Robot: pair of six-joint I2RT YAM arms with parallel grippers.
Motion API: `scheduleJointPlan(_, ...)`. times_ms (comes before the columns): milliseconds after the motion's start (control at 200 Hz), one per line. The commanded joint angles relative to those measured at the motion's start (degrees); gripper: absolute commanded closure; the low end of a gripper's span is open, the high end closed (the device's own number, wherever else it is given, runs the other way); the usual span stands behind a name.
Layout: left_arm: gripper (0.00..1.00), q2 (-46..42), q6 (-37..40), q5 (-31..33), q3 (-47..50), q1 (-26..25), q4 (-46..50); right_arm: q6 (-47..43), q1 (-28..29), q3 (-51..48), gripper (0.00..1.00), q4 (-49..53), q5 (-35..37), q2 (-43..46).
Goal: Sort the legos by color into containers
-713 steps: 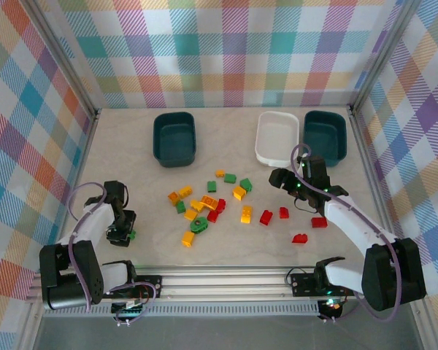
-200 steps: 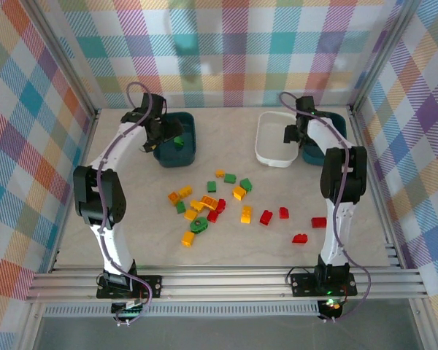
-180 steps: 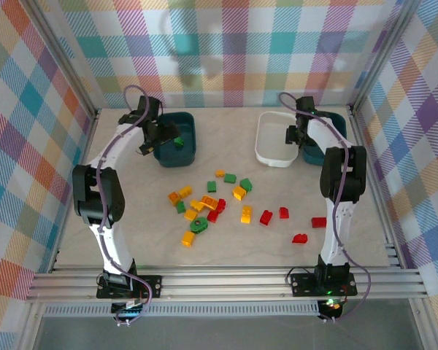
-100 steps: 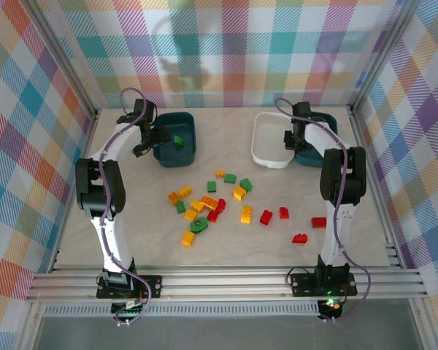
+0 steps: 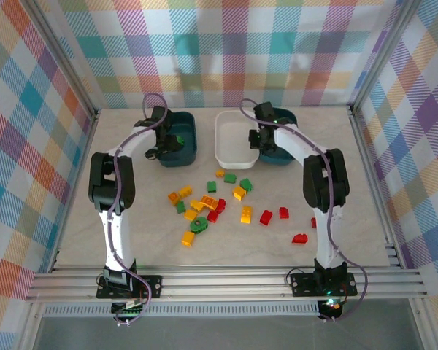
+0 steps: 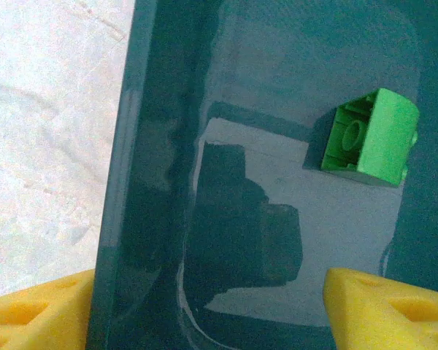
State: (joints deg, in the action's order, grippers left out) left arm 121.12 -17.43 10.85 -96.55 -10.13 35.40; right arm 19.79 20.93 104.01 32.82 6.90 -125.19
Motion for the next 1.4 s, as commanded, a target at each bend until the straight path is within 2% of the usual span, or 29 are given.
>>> scheduleJointPlan(0,0.26,-0.2,3.4,1.5,0.5,-0.7,-2.5,4.5,0.9,6.4,0.94,1.5,-2.9,-5.0)
scheduleJointPlan(295,0.3,-0.3,5.5,0.5,1.4,-1.6,-3.8,4.5,2.7,17.1,0.92,7.6,-1.0,-12.4)
scheduleJointPlan(460,0.3,-1.8,7.2,0.4,2.6,-2.7,-5.4,5.0,3.5,19.5,0.91,9.1,-1.9,-14.4)
scheduleJointPlan(700,0.27,-4.9,7.6,3.6,3.7,-3.4,-6.0,5.9,5.2,19.4,0.89,9.5,-1.0,-14.7)
scheduleJointPlan(990,0.24,-9.0,6.4,3.6,6.6,-3.4,-6.2,6.6,7.6,19.5,0.89,10.3,-2.0,-14.5)
scheduleJointPlan(1175,0.24,-12.0,5.4,3.1,9.6,-3.4,-7.0,8.6,8.4,16.3,0.88,9.2,-3.1,-12.6)
scheduleJointPlan(1400,0.22,-16.4,1.4,0.0,13.0,-3.5,-7.4,12.1,8.0,20.0,0.87,11.0,-1.4,-16.0)
